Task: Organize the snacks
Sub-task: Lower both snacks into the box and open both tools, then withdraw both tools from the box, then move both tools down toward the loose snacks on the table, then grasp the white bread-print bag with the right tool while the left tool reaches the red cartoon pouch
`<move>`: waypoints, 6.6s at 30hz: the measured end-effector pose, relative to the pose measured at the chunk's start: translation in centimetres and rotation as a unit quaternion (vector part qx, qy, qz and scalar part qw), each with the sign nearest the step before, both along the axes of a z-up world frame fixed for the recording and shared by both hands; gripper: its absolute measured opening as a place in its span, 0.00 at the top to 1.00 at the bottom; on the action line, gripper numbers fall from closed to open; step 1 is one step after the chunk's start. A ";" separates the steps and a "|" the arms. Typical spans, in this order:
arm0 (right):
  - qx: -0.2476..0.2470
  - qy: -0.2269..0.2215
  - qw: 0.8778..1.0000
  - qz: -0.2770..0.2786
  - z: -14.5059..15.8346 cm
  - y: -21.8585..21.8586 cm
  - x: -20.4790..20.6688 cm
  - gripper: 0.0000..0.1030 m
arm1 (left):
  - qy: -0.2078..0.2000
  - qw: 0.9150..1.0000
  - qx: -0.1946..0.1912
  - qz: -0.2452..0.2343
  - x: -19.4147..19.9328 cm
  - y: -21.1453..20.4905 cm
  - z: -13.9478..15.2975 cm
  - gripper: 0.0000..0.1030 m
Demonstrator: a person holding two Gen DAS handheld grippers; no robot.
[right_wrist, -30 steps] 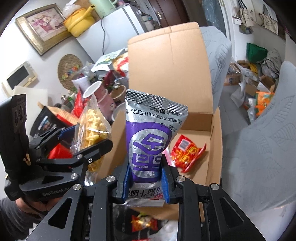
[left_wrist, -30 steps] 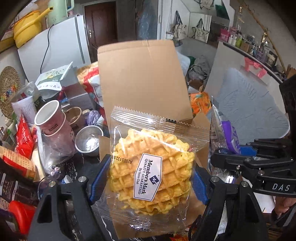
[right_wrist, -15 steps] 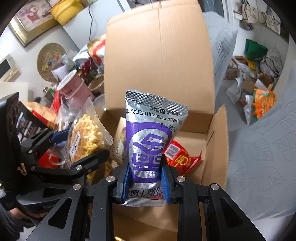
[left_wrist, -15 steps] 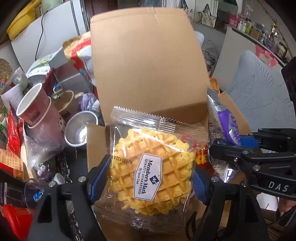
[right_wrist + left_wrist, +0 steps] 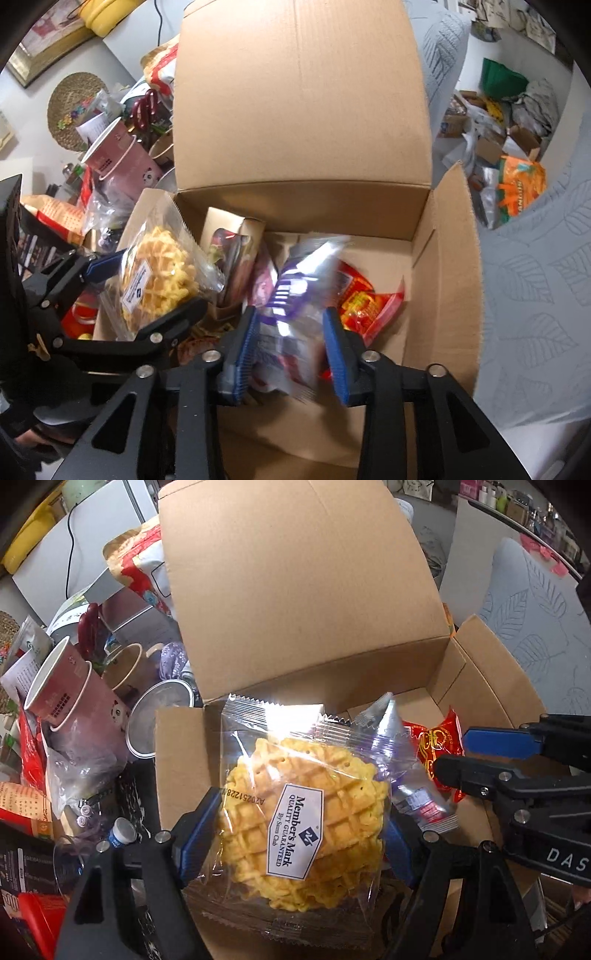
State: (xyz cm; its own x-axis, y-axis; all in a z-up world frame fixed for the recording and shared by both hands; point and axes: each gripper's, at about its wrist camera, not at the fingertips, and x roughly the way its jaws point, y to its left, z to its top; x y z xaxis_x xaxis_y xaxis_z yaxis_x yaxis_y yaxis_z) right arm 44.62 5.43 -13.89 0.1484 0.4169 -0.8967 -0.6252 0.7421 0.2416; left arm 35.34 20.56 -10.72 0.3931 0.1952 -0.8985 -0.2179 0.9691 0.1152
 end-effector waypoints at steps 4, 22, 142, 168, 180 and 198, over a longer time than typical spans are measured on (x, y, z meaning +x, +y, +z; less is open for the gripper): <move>-0.002 -0.005 1.000 0.002 0.7 -0.2 -0.4 0.63 | 0.001 1.000 0.004 0.009 -0.4 -0.1 0.4 0.23; 0.015 -0.048 0.999 -0.013 6.8 -1.7 -2.3 0.62 | -0.060 0.998 0.010 0.006 -2.6 -0.7 6.9 0.15; -0.049 0.090 0.989 -0.110 -3.1 -11.6 -15.3 0.26 | 0.027 0.996 -0.084 0.022 -19.3 -7.5 -1.0 0.14; -0.075 0.105 0.985 -0.113 -6.8 -10.7 -12.7 0.47 | 0.042 0.995 -0.086 0.001 -16.5 -7.4 -3.6 0.14; -0.064 0.125 0.981 -0.133 -7.0 -14.0 -12.1 0.48 | 0.025 0.996 -0.081 -0.038 -14.4 -9.3 -5.2 0.19; -0.068 0.119 0.983 -0.123 -7.1 -13.4 -12.3 0.48 | 0.079 0.990 -0.106 -0.051 -13.3 -10.3 -10.2 0.61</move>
State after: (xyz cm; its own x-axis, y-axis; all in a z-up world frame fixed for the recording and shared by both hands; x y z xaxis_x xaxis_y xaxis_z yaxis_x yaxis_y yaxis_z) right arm 32.28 -8.00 -20.99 0.0090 0.2680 -0.9634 -0.3615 0.8991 0.2468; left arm 22.03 10.27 -20.87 0.2513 -0.0378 -0.9672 -0.1139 0.9911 -0.0683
